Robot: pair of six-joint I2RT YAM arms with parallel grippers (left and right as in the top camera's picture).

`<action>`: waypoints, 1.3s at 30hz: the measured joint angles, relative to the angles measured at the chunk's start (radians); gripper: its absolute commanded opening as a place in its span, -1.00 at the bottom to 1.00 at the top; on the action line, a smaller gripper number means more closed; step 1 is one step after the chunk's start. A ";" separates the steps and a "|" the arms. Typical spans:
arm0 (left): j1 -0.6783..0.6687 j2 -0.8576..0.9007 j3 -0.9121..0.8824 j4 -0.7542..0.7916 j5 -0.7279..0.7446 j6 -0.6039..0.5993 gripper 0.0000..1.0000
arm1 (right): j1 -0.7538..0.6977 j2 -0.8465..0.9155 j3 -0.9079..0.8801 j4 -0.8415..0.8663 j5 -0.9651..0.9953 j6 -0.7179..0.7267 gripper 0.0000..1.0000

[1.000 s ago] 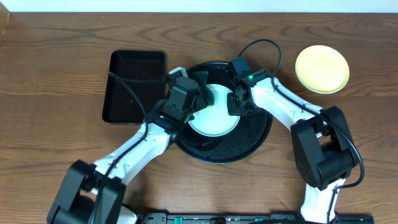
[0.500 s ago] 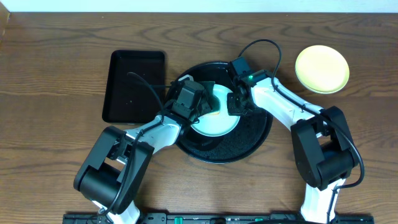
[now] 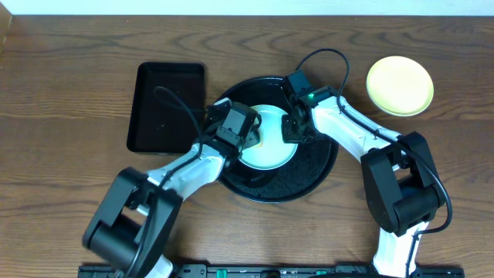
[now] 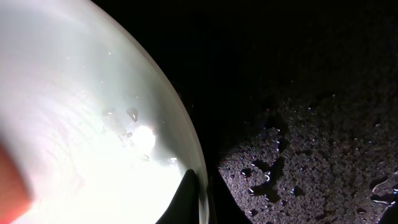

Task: Clean dirty plates on tray and stack at the side
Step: 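Continue scrubbing the plate in circles with the left gripper's sponge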

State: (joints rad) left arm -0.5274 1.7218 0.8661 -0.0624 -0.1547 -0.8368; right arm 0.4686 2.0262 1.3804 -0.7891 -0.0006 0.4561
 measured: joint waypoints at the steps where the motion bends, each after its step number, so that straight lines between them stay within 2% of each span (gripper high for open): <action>1: 0.000 -0.017 -0.005 -0.016 -0.020 0.003 -0.85 | 0.000 0.000 0.000 0.000 -0.002 0.000 -0.97; 10: 0.006 -0.133 -0.026 -0.034 -0.129 0.026 -0.85 | 0.000 0.000 0.000 0.000 -0.003 0.000 -0.97; 16: -0.013 -0.138 -0.027 0.074 -0.007 0.026 -0.85 | 0.000 0.000 0.000 -0.001 -0.003 0.000 -0.97; 22: -0.058 -0.138 -0.027 0.089 0.071 0.026 -0.85 | 0.000 0.000 0.000 0.000 -0.003 0.000 -0.97; 35: -0.063 0.045 -0.027 0.216 0.130 -0.005 -0.85 | 0.000 0.000 0.000 -0.001 -0.003 0.000 -0.97; 39: -0.062 0.055 -0.027 0.211 0.125 -0.005 -0.85 | 0.000 0.000 0.000 -0.001 -0.003 0.000 -0.97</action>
State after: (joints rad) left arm -0.5892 1.7767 0.8394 0.1482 -0.0299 -0.8421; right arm 0.4686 2.0266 1.3804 -0.7898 -0.0040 0.4561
